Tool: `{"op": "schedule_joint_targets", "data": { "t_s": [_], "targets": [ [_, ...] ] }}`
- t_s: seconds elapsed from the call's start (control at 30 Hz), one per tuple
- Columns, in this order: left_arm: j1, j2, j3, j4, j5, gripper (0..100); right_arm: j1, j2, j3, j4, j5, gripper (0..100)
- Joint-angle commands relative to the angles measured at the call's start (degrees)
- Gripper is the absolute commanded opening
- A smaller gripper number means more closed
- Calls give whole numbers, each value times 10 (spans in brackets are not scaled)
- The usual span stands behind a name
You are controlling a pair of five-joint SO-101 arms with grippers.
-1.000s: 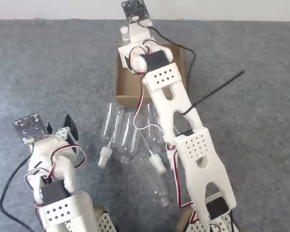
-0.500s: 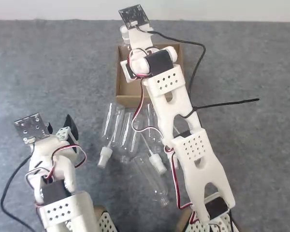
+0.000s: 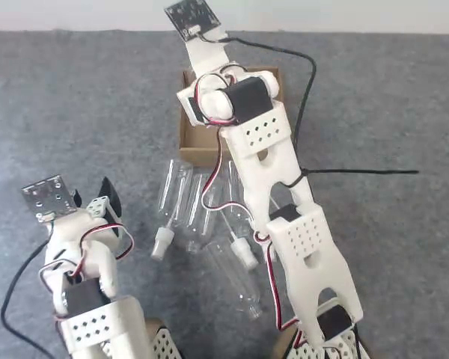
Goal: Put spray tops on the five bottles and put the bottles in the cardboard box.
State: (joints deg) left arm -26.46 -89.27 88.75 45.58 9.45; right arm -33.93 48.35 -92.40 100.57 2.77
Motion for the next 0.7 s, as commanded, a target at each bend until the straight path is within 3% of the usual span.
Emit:
{"op": "schedule_joint_targets", "data": {
  "t_s": [0.0, 0.27, 0.67],
  "targets": [
    [-2, -10, -5, -18, -4, 200, -12, -118, 89, 27, 10, 201],
    [-2, -10, -5, -18, -4, 200, -12, -292, 352, 22, 10, 202],
    [-2, -10, -5, -18, -4, 200, -12, -344, 531, 15, 5, 202]
  ]
}}
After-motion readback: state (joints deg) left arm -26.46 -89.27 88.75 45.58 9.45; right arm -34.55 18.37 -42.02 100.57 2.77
